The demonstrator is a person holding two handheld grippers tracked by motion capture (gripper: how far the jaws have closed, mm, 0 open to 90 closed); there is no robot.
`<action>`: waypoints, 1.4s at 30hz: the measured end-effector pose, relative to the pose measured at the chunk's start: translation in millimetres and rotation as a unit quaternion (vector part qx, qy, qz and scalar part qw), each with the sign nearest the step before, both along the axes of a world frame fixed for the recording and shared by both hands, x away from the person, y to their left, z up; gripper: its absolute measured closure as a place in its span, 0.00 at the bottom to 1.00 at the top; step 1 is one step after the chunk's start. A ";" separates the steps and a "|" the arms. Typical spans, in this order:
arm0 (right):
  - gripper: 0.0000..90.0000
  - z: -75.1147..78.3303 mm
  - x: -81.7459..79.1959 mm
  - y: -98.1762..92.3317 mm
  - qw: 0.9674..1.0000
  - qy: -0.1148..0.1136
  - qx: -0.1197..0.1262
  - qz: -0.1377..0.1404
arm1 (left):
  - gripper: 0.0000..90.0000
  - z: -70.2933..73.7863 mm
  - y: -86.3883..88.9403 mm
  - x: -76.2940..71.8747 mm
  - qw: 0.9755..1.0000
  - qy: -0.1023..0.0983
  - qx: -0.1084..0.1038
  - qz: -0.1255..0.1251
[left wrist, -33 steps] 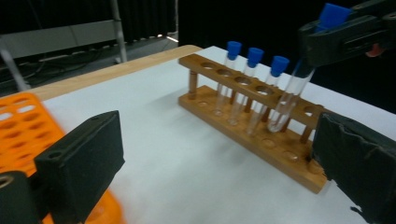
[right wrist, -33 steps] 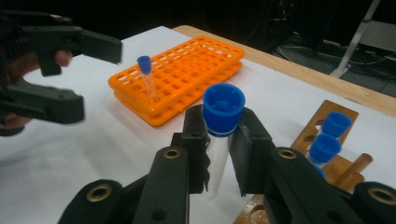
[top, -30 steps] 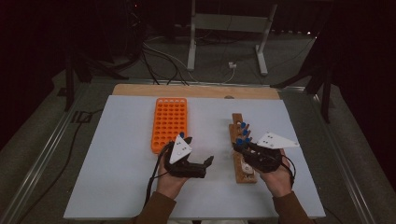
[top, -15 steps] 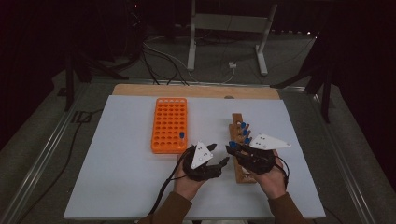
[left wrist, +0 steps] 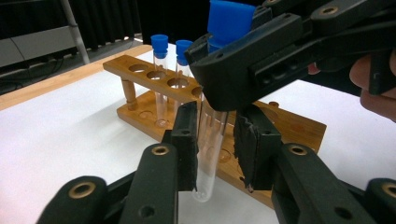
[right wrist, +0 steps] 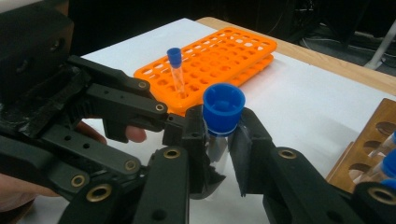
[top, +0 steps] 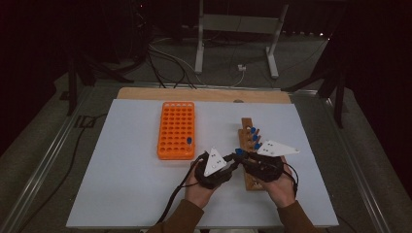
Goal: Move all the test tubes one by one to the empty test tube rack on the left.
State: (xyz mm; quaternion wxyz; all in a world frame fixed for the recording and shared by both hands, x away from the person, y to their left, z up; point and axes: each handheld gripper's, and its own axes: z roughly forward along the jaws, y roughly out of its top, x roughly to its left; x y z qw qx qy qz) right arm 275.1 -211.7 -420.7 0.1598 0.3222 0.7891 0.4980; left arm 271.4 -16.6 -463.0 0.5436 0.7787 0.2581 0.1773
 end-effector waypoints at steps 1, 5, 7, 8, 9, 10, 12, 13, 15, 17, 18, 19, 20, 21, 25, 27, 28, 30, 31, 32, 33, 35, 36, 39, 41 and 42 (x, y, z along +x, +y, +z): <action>0.86 -0.1 0.0 0.2 1.000 0.000 0.000 0.000 | 0.82 -0.2 -0.1 0.0 1.000 -0.001 0.001 0.001; 0.86 -0.1 0.2 -0.2 1.000 0.002 0.000 0.001 | 0.86 -0.4 -0.5 -0.5 1.000 -0.007 0.005 0.000; 0.85 0.0 0.4 -0.4 1.000 0.002 0.001 0.001 | 0.87 -0.3 -0.4 -0.5 1.000 -0.007 0.004 -0.001; 0.85 -0.1 0.5 -0.6 1.000 0.003 0.003 0.001 | 0.87 -0.2 -0.4 -0.4 1.000 -0.007 0.004 -0.001; 0.83 0.0 0.7 -1.1 1.000 0.003 0.006 0.002 | 0.87 -0.2 -0.2 -0.2 1.000 -0.007 0.005 0.000; 0.79 0.1 0.8 -1.6 1.000 0.002 0.008 0.004 | 0.87 -0.3 0.1 0.1 1.000 -0.006 0.005 0.001; 0.72 1.3 0.8 -3.3 1.000 0.000 0.013 0.004 | 0.87 -0.3 1.0 1.0 1.000 -0.005 0.006 0.004; 0.69 2.0 0.9 -4.5 1.000 -0.001 0.016 0.004 | 0.87 -0.1 1.7 1.4 1.000 -0.004 0.005 0.007; 0.60 3.4 1.3 -6.9 1.000 -0.002 0.022 0.001 | 0.87 0.7 3.9 2.4 1.000 -0.003 0.006 0.012; 0.52 4.7 2.7 -9.7 1.000 0.001 0.029 -0.006 | 0.87 1.7 6.9 3.5 1.000 -0.003 0.005 0.016; 0.49 5.1 3.1 -11.1 0.999 0.001 0.032 -0.009 | 0.87 2.3 8.5 3.9 1.000 -0.002 0.004 0.018; 0.45 5.4 3.1 -12.2 0.999 0.001 0.034 -0.013 | 0.87 2.9 10.0 4.2 1.000 -0.003 0.003 0.020; 0.41 5.6 3.2 -13.3 0.999 -0.002 0.035 -0.015 | 0.87 3.6 11.4 4.5 1.000 -0.003 0.002 0.023; 0.38 5.9 3.3 -14.0 0.999 -0.002 0.036 -0.017 | 0.87 4.2 12.8 4.6 1.000 -0.002 0.001 0.025; 0.21 7.2 3.5 -15.7 0.999 -0.009 0.036 -0.033 | 0.87 7.1 19.5 5.5 0.999 -0.003 -0.006 0.033; 0.16 7.7 3.8 -16.6 0.998 -0.014 0.033 -0.042 | 0.87 8.6 22.6 5.7 0.999 -0.003 -0.009 0.036; 0.13 8.0 4.1 -17.3 0.998 -0.014 0.034 -0.046 | 0.87 9.1 24.0 5.8 0.999 -0.003 -0.009 0.037; 0.07 8.4 5.1 -18.6 0.998 -0.012 0.034 -0.051 | 0.87 10.0 26.8 6.0 0.999 -0.004 -0.009 0.040; 0.05 8.3 5.5 -19.4 0.998 -0.011 0.033 -0.054 | 0.87 10.4 28.3 6.1 0.999 -0.004 -0.009 0.041; 0.04 8.1 5.9 -20.2 0.998 -0.011 0.033 -0.056 | 0.87 10.9 29.7 6.2 0.999 -0.004 -0.009 0.042; 0.04 7.8 6.4 -21.3 0.998 -0.010 0.035 -0.056 | 0.87 11.4 31.2 6.4 0.999 -0.004 -0.009 0.044; 0.02 7.2 7.2 -23.1 0.998 -0.009 0.037 -0.056 | 0.87 12.5 34.5 6.8 0.999 -0.004 -0.011 0.047; 0.01 7.0 7.4 -24.0 0.998 -0.009 0.037 -0.057 | 0.87 13.0 36.0 7.1 0.999 -0.004 -0.013 0.050; 0.00 6.3 8.3 -26.4 0.997 -0.009 0.039 -0.060 | 0.87 14.2 40.6 8.1 0.998 -0.002 -0.016 0.054; 0.00 5.9 8.8 -27.8 0.997 -0.008 0.040 -0.064 | 0.87 14.8 43.2 8.7 0.998 -0.001 -0.016 0.058; 0.00 5.7 9.0 -28.6 0.997 -0.009 0.041 -0.064 | 0.87 15.0 44.3 9.0 0.998 -0.001 -0.018 0.059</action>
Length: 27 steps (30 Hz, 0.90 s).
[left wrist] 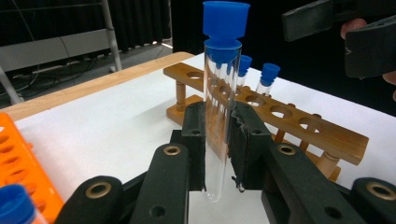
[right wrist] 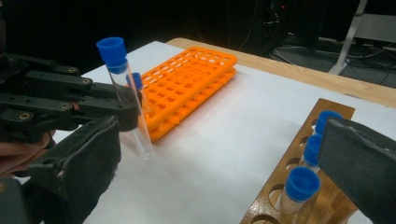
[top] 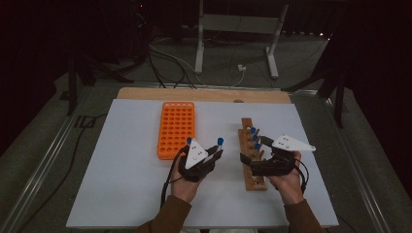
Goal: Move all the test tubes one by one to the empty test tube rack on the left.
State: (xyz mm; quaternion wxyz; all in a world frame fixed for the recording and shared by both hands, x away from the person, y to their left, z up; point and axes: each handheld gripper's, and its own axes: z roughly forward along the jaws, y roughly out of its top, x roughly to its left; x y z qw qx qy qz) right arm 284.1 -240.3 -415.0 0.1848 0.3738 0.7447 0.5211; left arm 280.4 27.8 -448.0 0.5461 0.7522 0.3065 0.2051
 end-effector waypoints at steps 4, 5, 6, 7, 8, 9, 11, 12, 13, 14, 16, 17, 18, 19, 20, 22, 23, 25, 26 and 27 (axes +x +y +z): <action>0.00 0.2 0.5 -3.3 1.000 -0.001 0.004 -0.005 | 0.87 1.2 5.1 0.7 1.000 -0.001 -0.003 0.005; 0.00 0.4 0.4 -4.1 1.000 -0.001 0.005 -0.007 | 0.87 1.5 6.6 0.9 1.000 -0.001 -0.002 0.006; 0.00 0.7 0.6 -4.9 1.000 -0.001 0.005 -0.008 | 0.87 1.7 8.0 1.0 1.000 0.000 -0.003 0.008; 0.00 0.9 0.6 -5.7 1.000 -0.002 0.007 -0.009 | 0.87 1.9 9.5 1.3 1.000 0.000 -0.005 0.009; 0.00 1.1 0.6 -6.6 1.000 -0.004 0.007 -0.010 | 0.87 2.0 10.8 1.5 1.000 0.000 -0.006 0.011; 0.00 1.4 0.6 -7.3 1.000 -0.003 0.007 -0.011 | 0.87 2.2 12.4 1.9 1.000 0.002 -0.005 0.011; 0.00 1.8 0.7 -8.5 1.000 -0.004 0.010 -0.011 | 0.87 2.3 15.2 2.8 1.000 0.005 -0.006 0.015; 0.00 2.0 0.6 -9.1 1.000 -0.005 0.010 -0.012 | 0.87 2.4 17.3 3.4 1.000 0.006 -0.005 0.017; 0.00 2.3 0.6 -9.6 1.000 -0.005 0.011 -0.012 | 0.87 2.5 18.3 3.6 1.000 0.006 -0.006 0.019; 0.00 2.4 0.6 -10.0 1.000 -0.005 0.012 -0.012 | 0.87 2.6 20.0 3.8 1.000 0.006 -0.008 0.021; 0.00 2.5 0.7 -11.2 1.000 -0.006 0.013 -0.014 | 0.87 2.9 23.3 4.1 1.000 0.006 -0.007 0.023; 0.00 2.6 0.7 -11.8 1.000 -0.007 0.014 -0.014 | 0.87 3.0 25.0 4.2 1.000 0.006 -0.006 0.025; 0.00 2.8 0.7 -12.3 1.000 -0.007 0.015 -0.015 | 0.87 3.1 26.7 4.3 1.000 0.007 -0.006 0.027; 0.00 2.9 0.7 -12.9 1.000 -0.007 0.015 -0.016 | 0.87 3.2 28.8 4.5 1.000 0.007 -0.007 0.030; 0.00 3.0 0.7 -13.4 1.000 -0.007 0.015 -0.016 | 0.87 3.2 30.1 4.7 0.999 0.007 -0.007 0.032; 0.00 3.2 0.7 -14.1 1.000 -0.008 0.016 -0.017 | 0.87 3.6 33.9 5.1 0.999 0.006 -0.007 0.036; 0.00 3.2 0.7 -14.3 1.000 -0.008 0.016 -0.017 | 0.87 3.8 35.6 5.2 0.999 0.006 -0.008 0.038; 0.00 3.4 0.6 -14.8 1.000 -0.008 0.017 -0.016 | 0.87 3.9 39.0 5.7 0.999 0.005 -0.008 0.043; 0.00 3.6 0.5 -15.1 1.000 -0.008 0.018 -0.016 | 0.87 4.1 40.7 5.7 0.999 0.005 -0.008 0.046; 0.00 3.7 0.4 -15.4 1.000 -0.009 0.019 -0.016 | 0.87 4.1 42.2 5.9 0.999 0.004 -0.010 0.048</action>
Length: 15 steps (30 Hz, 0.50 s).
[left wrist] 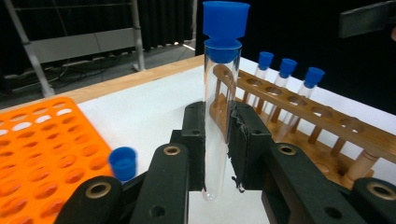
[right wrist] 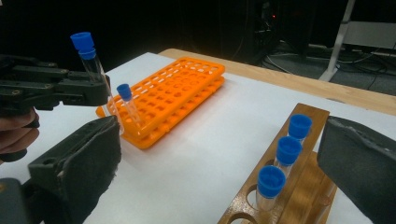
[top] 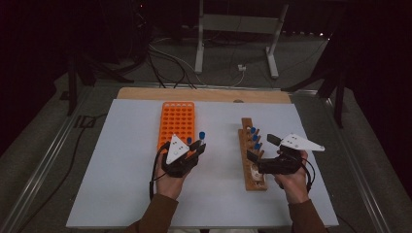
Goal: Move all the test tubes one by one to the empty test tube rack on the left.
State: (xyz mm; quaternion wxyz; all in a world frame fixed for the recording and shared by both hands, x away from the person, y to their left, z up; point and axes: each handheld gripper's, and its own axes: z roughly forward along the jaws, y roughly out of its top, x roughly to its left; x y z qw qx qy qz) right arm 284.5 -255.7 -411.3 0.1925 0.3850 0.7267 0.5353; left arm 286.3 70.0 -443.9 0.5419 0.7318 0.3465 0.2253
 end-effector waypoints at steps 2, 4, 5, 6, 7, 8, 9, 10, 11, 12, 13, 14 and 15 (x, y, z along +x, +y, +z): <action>0.00 0.2 -0.1 -0.6 1.000 -0.001 0.001 -0.001 | 0.87 0.3 3.5 0.4 1.000 -0.001 0.001 0.004; 0.00 0.4 -0.2 -1.2 1.000 -0.001 0.002 -0.001 | 0.87 0.3 7.0 0.8 1.000 -0.001 0.001 0.009; 0.00 0.6 -0.2 -1.5 1.000 -0.002 0.003 -0.001 | 0.87 0.1 8.6 1.1 1.000 -0.001 0.000 0.012; 0.00 0.7 -0.3 -1.6 1.000 -0.002 0.003 -0.001 | 0.87 0.1 10.0 1.4 1.000 -0.002 -0.001 0.016; 0.00 0.7 -0.3 -1.8 1.000 -0.002 0.003 -0.002 | 0.87 -0.1 11.6 2.0 1.000 -0.002 -0.001 0.018; 0.00 0.7 -0.3 -2.0 1.000 -0.002 0.003 -0.002 | 0.87 -0.2 13.1 2.4 1.000 -0.002 0.000 0.021; 0.00 0.7 -0.3 -2.1 1.000 -0.002 0.003 -0.001 | 0.87 -0.4 15.1 3.3 1.000 -0.003 0.001 0.024; 0.00 0.7 -0.2 -2.2 1.000 -0.002 0.002 -0.002 | 0.87 -0.4 16.5 3.7 1.000 -0.003 0.001 0.026; 0.00 0.7 -0.3 -2.3 1.000 -0.002 0.003 -0.002 | 0.87 -0.7 18.3 4.5 1.000 -0.003 -0.001 0.030; 0.00 0.8 -0.3 -2.5 1.000 -0.002 0.003 -0.001 | 0.87 -0.8 19.5 4.8 1.000 -0.003 -0.001 0.031; 0.00 0.8 -0.3 -2.7 1.000 -0.002 0.003 -0.001 | 0.87 -1.0 20.9 5.3 0.999 -0.003 0.000 0.034; 0.00 0.9 -0.3 -2.7 1.000 -0.002 0.003 -0.001 | 0.87 -1.3 22.4 5.8 0.999 -0.003 0.001 0.037; 0.00 0.9 -0.4 -2.9 1.000 -0.002 0.003 -0.001 | 0.87 -1.7 23.9 6.5 0.999 -0.004 0.004 0.040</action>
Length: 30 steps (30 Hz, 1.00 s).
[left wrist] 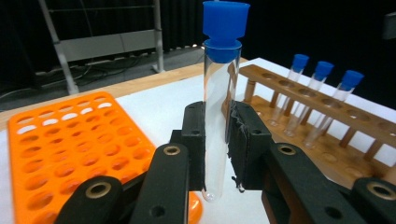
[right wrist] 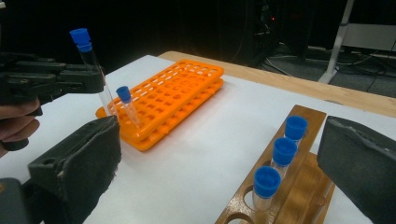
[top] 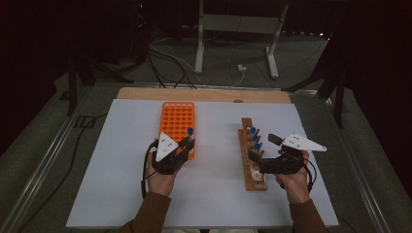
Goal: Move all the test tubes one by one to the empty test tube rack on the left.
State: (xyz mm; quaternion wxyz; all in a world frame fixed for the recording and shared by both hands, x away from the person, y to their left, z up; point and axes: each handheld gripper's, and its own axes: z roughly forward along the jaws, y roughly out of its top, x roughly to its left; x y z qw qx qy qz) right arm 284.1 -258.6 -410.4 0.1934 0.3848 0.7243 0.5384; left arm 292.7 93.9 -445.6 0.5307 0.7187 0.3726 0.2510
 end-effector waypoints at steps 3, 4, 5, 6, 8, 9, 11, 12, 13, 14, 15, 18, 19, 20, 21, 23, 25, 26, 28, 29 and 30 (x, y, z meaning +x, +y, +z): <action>0.00 0.3 -0.2 -0.4 1.000 -0.001 0.000 0.001 | 0.87 -1.0 3.2 1.5 1.000 -0.001 0.004 0.008; 0.00 0.4 -0.2 -0.5 1.000 -0.002 0.001 0.001 | 0.87 -1.5 4.0 2.2 1.000 -0.001 0.004 0.010; 0.00 0.5 -0.3 -0.6 1.000 -0.002 0.001 0.001 | 0.87 -1.9 4.9 2.9 1.000 -0.001 0.005 0.013; 0.00 0.6 -0.4 -0.6 1.000 -0.002 0.001 0.001 | 0.87 -2.3 5.7 3.5 1.000 0.000 0.007 0.016; 0.00 0.7 -0.5 -0.8 1.000 -0.002 0.002 0.001 | 0.87 -3.3 7.3 4.7 1.000 -0.002 0.007 0.020; 0.00 0.7 -0.5 -1.0 1.000 -0.002 0.002 0.001 | 0.87 -3.9 7.9 5.3 1.000 -0.002 0.007 0.023; 0.00 0.7 -0.4 -1.4 1.000 -0.002 0.002 0.000 | 0.87 -5.5 9.6 6.6 1.000 -0.001 0.010 0.028; 0.00 0.7 -0.4 -1.6 1.000 -0.002 0.003 0.000 | 0.87 -6.7 10.3 7.4 0.999 0.000 0.011 0.031; 0.00 0.7 -0.4 -1.6 1.000 -0.002 0.003 0.000 | 0.87 -7.9 10.8 8.2 0.999 0.000 0.012 0.034; 0.00 0.8 -0.5 -1.6 1.000 -0.002 0.002 0.000 | 0.87 -9.2 11.4 9.0 0.999 0.001 0.013 0.037; 0.00 0.9 -0.6 -1.6 1.000 -0.003 0.003 0.000 | 0.87 -10.6 11.9 9.9 0.999 0.003 0.013 0.039; 0.00 1.0 -0.6 -1.8 1.000 -0.004 0.003 0.001 | 0.87 -15.1 12.9 13.2 0.999 0.006 0.015 0.046; 0.00 0.9 -0.5 -1.9 1.000 -0.004 0.003 0.001 | 0.87 -15.9 13.0 13.8 0.999 0.007 0.016 0.047; 0.00 0.8 -0.5 -2.0 1.000 -0.004 0.003 0.000 | 0.87 -17.1 13.1 14.7 0.999 0.008 0.016 0.048; 0.00 0.8 -0.4 -2.0 1.000 -0.004 0.003 0.000 | 0.87 -18.2 13.2 15.6 0.999 0.009 0.017 0.050; 0.00 0.9 -0.5 -2.1 1.000 -0.004 0.004 0.000 | 0.87 -20.6 13.4 17.1 0.998 0.012 0.016 0.053; 0.00 0.8 -0.5 -2.1 1.000 -0.004 0.004 0.000 | 0.87 -23.1 13.3 18.5 0.998 0.014 0.016 0.054; 0.00 0.7 -0.5 -2.1 1.000 -0.004 0.003 0.000 | 0.87 -24.5 13.2 19.1 0.998 0.016 0.018 0.054; 0.00 0.6 -0.4 -2.1 1.000 -0.003 0.004 0.001 | 0.87 -27.1 12.7 20.3 0.998 0.018 0.021 0.054; 0.00 0.5 -0.4 -2.0 1.000 -0.003 0.004 0.001 | 0.87 -28.2 12.5 20.8 0.998 0.019 0.022 0.055; 0.00 0.5 -0.4 -2.1 1.000 -0.003 0.004 0.001 | 0.87 -29.4 12.4 21.4 0.998 0.020 0.021 0.056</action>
